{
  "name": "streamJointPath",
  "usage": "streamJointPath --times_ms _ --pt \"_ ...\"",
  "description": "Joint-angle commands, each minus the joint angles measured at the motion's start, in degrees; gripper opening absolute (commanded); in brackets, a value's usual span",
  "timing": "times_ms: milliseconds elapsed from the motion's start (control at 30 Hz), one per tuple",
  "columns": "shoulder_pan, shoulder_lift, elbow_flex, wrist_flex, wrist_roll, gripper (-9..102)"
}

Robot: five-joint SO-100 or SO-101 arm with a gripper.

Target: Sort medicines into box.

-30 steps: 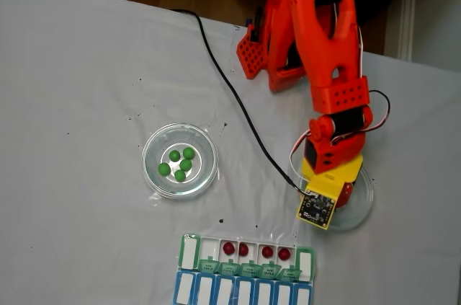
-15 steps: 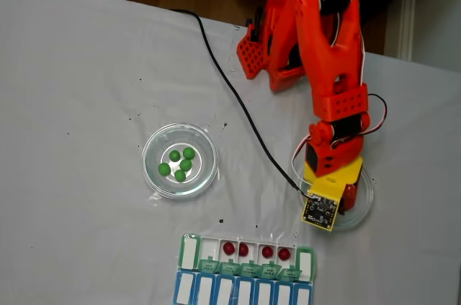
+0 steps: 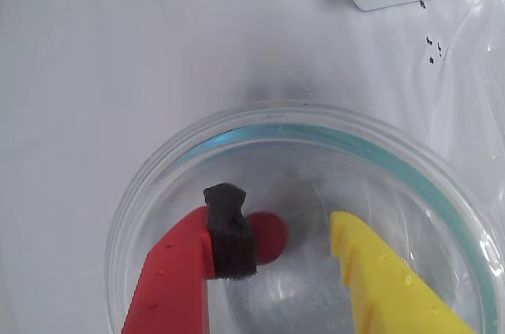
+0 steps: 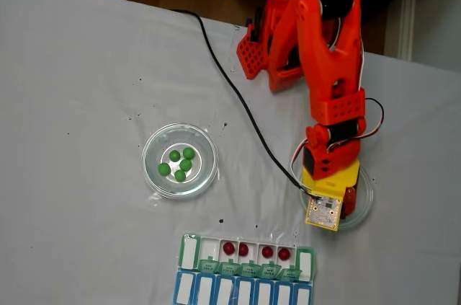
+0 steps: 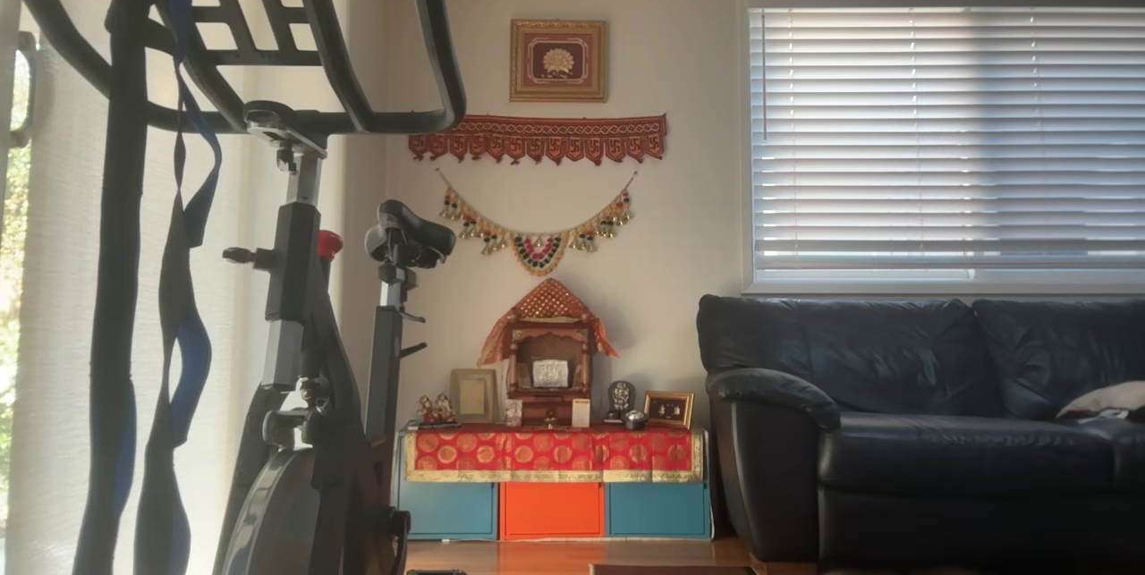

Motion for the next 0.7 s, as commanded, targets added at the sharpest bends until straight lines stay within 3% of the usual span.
streamJointPath --times_ms 0,200,667 --pt "0.3 0.8 -0.1 0.2 -0.5 20" --pt "-1.9 1.1 0.7 2.2 0.6 20" --pt "-7.5 8.1 -10.9 32.3 16.4 17"
